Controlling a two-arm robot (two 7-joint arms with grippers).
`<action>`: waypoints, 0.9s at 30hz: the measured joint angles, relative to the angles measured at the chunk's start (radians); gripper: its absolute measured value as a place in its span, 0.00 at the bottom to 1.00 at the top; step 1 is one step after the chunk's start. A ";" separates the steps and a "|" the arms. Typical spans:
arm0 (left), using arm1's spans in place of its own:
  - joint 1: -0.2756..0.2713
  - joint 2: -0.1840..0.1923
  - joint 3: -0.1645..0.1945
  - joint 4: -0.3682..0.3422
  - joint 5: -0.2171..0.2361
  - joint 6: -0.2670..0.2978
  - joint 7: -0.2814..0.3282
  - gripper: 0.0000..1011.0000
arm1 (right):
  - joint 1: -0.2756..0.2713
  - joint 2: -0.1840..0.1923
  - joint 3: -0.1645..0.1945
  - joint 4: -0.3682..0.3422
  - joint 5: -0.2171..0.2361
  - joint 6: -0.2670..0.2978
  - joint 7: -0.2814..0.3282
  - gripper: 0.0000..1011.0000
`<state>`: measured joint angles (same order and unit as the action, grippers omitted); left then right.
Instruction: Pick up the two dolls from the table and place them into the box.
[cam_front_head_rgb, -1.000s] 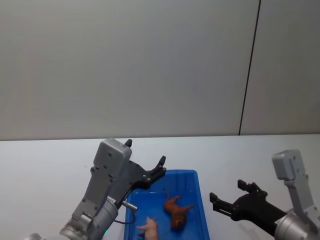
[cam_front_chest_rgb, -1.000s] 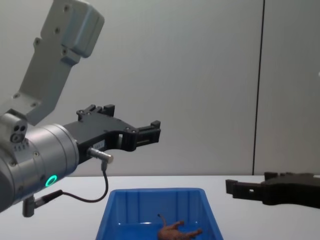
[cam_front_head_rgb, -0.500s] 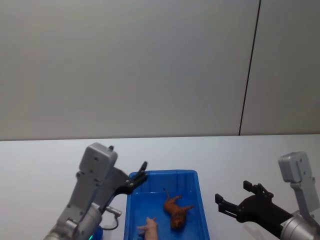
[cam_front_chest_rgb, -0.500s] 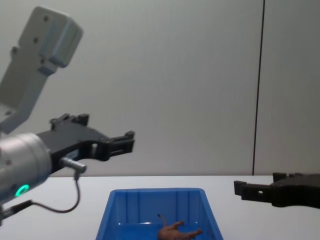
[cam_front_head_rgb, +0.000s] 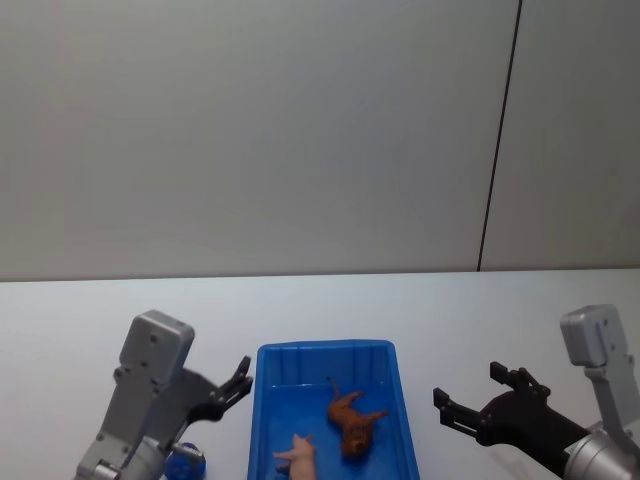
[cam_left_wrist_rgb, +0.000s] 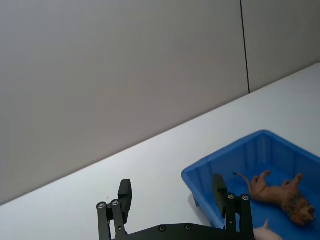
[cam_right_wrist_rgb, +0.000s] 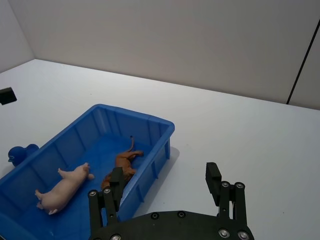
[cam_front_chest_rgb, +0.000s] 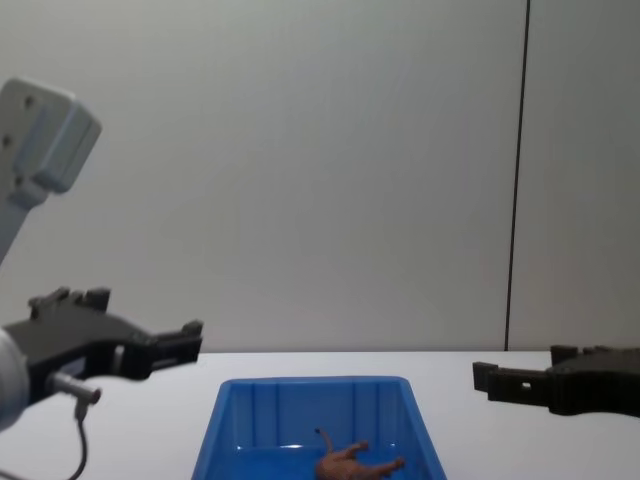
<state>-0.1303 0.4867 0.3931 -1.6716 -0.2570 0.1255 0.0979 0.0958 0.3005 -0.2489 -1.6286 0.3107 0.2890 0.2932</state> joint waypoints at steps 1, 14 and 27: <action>0.003 0.002 -0.001 0.001 -0.003 0.003 0.001 0.99 | 0.000 0.000 0.000 0.000 0.000 0.000 0.000 0.99; 0.041 0.025 -0.015 0.024 -0.048 0.059 -0.002 0.99 | -0.002 0.002 0.001 -0.002 0.000 -0.001 -0.001 0.99; 0.090 0.042 -0.025 0.053 -0.117 0.060 -0.003 0.99 | -0.002 0.002 0.001 -0.002 0.000 -0.001 -0.001 0.99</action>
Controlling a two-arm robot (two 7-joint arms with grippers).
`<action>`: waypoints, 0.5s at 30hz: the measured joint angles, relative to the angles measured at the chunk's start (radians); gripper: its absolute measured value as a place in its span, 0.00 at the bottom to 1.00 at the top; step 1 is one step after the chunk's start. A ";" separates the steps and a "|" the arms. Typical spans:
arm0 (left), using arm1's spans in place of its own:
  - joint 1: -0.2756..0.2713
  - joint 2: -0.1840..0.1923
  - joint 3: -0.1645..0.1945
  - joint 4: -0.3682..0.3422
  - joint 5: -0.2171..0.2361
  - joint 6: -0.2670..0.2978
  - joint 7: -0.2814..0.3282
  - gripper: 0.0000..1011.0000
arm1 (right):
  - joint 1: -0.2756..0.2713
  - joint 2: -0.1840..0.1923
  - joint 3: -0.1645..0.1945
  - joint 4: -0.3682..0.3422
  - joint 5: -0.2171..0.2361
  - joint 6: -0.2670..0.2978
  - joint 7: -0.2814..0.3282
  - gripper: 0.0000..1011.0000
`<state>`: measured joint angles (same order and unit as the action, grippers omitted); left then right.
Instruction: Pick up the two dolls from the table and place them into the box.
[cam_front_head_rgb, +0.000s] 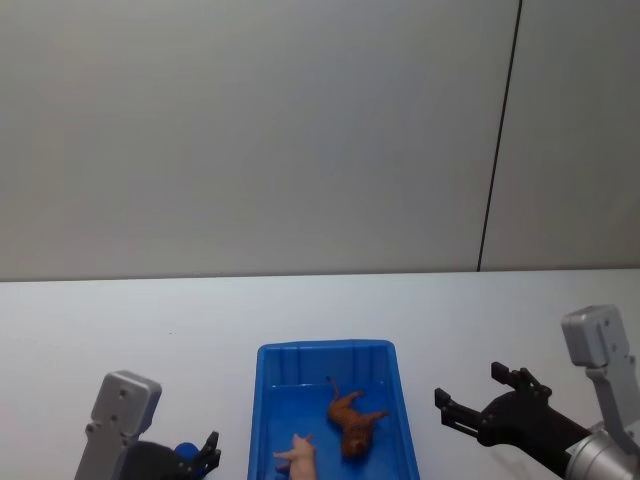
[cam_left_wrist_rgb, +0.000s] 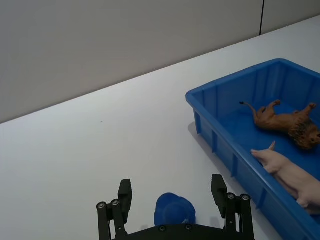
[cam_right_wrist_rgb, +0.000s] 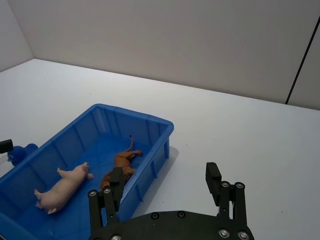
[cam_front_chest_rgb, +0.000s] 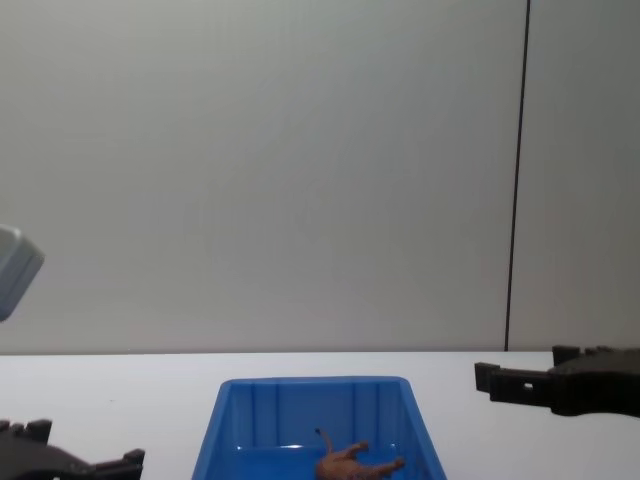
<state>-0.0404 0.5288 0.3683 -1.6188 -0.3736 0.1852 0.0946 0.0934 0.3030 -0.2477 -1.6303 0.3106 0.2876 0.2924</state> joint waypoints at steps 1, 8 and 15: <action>0.002 0.000 0.000 0.003 -0.003 -0.003 0.000 0.99 | 0.000 0.000 0.000 0.000 0.000 0.000 0.000 0.99; 0.009 -0.005 -0.003 0.038 -0.026 -0.035 -0.010 0.99 | 0.000 0.000 0.000 0.000 0.000 0.000 0.000 0.99; 0.005 -0.019 -0.004 0.084 -0.044 -0.072 -0.033 0.99 | 0.000 0.000 0.000 0.000 0.000 0.000 0.000 0.99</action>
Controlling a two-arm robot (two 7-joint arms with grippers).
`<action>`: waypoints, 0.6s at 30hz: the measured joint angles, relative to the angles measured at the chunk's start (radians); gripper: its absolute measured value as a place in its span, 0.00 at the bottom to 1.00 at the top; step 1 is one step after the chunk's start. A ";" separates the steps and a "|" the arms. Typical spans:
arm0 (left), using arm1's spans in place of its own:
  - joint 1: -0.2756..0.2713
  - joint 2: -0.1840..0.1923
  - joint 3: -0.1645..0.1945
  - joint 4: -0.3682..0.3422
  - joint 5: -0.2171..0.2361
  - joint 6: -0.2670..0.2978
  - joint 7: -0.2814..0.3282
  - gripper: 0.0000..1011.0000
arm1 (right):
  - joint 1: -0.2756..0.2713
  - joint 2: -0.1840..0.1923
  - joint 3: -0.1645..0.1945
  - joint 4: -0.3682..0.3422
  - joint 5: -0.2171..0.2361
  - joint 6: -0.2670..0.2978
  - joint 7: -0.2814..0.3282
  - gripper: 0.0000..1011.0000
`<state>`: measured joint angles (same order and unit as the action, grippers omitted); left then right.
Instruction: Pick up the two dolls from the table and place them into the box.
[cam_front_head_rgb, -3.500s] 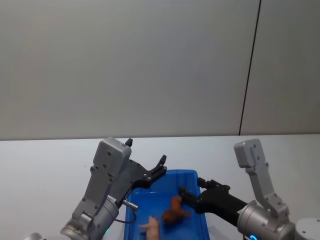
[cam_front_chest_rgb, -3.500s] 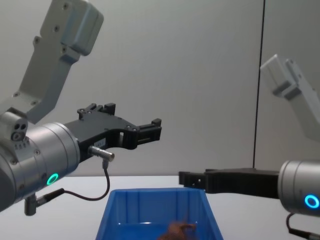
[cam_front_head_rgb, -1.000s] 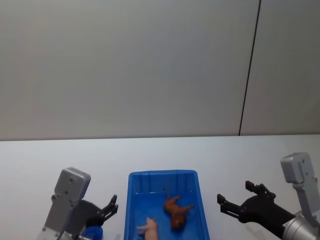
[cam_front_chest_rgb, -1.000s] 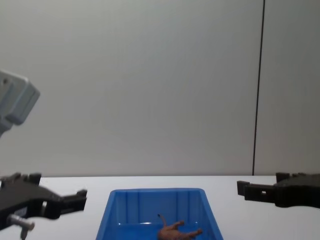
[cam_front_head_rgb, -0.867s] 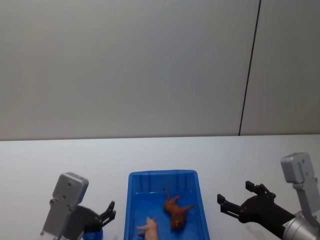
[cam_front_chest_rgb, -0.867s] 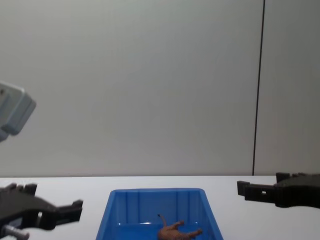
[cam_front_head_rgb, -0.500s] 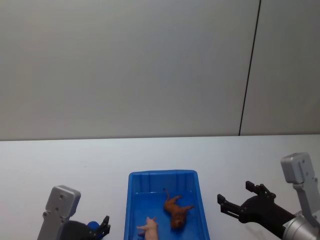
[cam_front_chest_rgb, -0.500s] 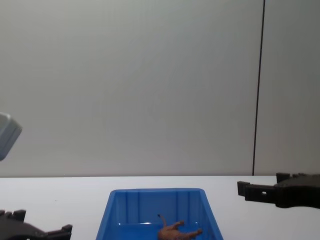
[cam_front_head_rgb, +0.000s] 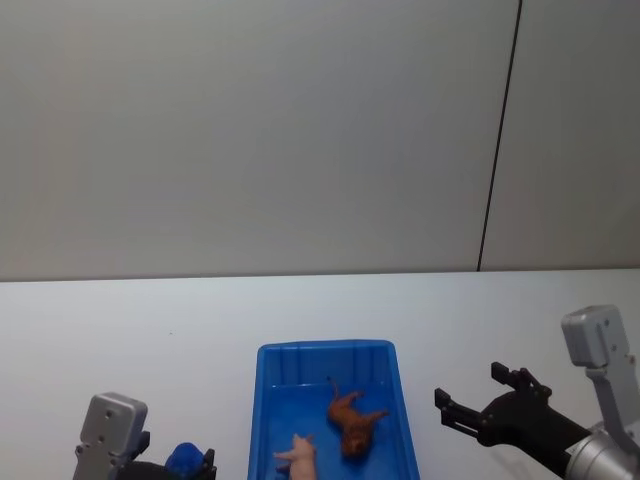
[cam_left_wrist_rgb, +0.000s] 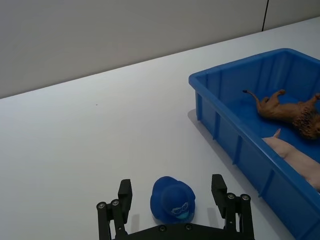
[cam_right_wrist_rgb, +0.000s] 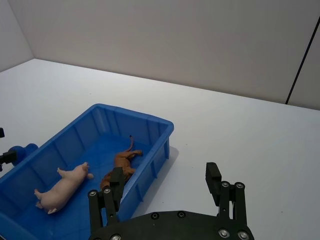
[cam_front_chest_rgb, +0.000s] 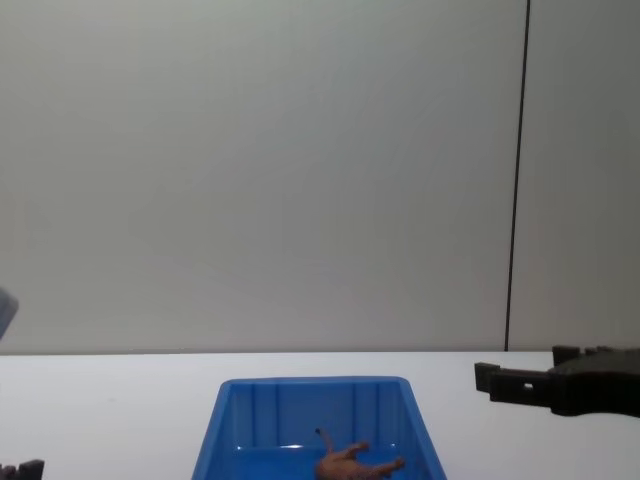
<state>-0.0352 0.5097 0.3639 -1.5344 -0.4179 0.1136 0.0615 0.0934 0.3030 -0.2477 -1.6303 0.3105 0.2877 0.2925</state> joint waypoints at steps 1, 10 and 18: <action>-0.001 -0.002 0.000 0.006 -0.001 -0.004 -0.005 0.99 | 0.000 0.000 0.000 0.000 0.000 0.000 0.000 0.99; -0.020 -0.024 -0.001 0.078 -0.013 -0.036 -0.047 0.99 | 0.000 0.000 0.000 0.000 0.000 0.000 0.000 0.99; -0.036 -0.040 -0.001 0.129 -0.015 -0.058 -0.070 0.99 | 0.000 0.000 0.000 0.000 0.000 0.000 0.000 0.99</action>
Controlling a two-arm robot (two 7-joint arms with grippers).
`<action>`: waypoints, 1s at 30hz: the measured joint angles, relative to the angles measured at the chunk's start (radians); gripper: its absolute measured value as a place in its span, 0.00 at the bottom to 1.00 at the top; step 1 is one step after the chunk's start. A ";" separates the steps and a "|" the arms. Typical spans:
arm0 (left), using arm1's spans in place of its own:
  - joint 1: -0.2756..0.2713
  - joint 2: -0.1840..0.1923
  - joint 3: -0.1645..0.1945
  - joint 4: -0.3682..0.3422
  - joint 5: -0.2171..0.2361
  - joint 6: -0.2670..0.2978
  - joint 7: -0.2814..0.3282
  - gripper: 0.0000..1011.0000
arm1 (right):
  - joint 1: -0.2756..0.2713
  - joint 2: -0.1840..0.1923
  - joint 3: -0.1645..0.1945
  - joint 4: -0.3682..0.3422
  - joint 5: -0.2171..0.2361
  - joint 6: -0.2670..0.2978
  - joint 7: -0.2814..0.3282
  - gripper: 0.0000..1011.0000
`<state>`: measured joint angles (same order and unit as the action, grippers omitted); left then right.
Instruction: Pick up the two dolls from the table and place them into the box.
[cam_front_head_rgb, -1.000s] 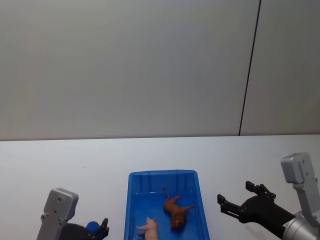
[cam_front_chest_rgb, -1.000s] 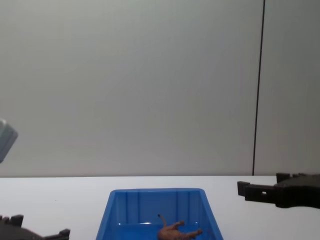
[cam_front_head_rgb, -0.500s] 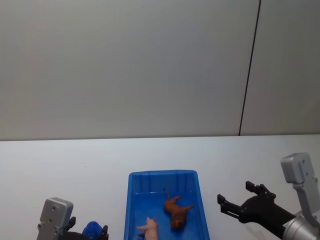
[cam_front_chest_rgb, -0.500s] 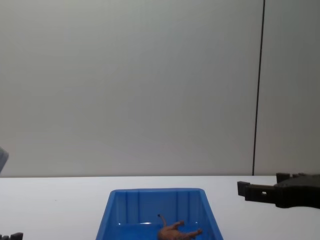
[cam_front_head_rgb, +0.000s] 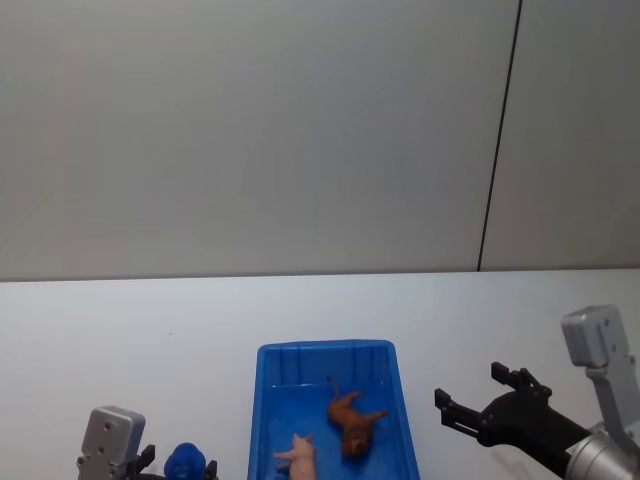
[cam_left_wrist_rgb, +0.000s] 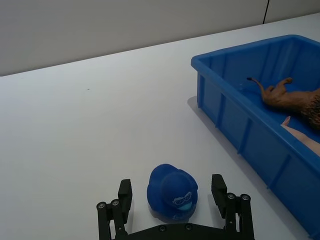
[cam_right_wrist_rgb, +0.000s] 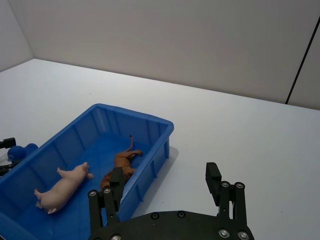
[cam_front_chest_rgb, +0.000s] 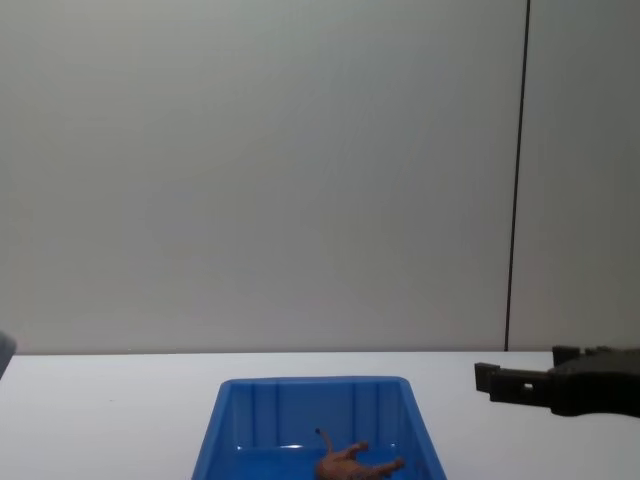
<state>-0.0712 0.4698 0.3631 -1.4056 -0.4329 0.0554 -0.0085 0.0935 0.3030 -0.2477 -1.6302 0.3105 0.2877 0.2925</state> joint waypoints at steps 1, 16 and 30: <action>-0.003 -0.003 0.000 0.008 0.000 -0.003 -0.004 0.99 | 0.000 0.000 0.000 0.000 0.000 0.000 0.000 0.99; -0.041 -0.027 -0.003 0.073 0.039 -0.001 -0.035 0.70 | 0.000 0.000 0.000 0.000 0.000 0.000 0.000 0.99; -0.064 -0.032 -0.014 0.045 0.090 0.000 -0.056 0.49 | 0.000 0.000 0.000 0.000 0.000 0.000 0.000 0.99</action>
<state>-0.1354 0.4382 0.3488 -1.3603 -0.3431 0.0551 -0.0642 0.0936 0.3030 -0.2478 -1.6302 0.3105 0.2877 0.2925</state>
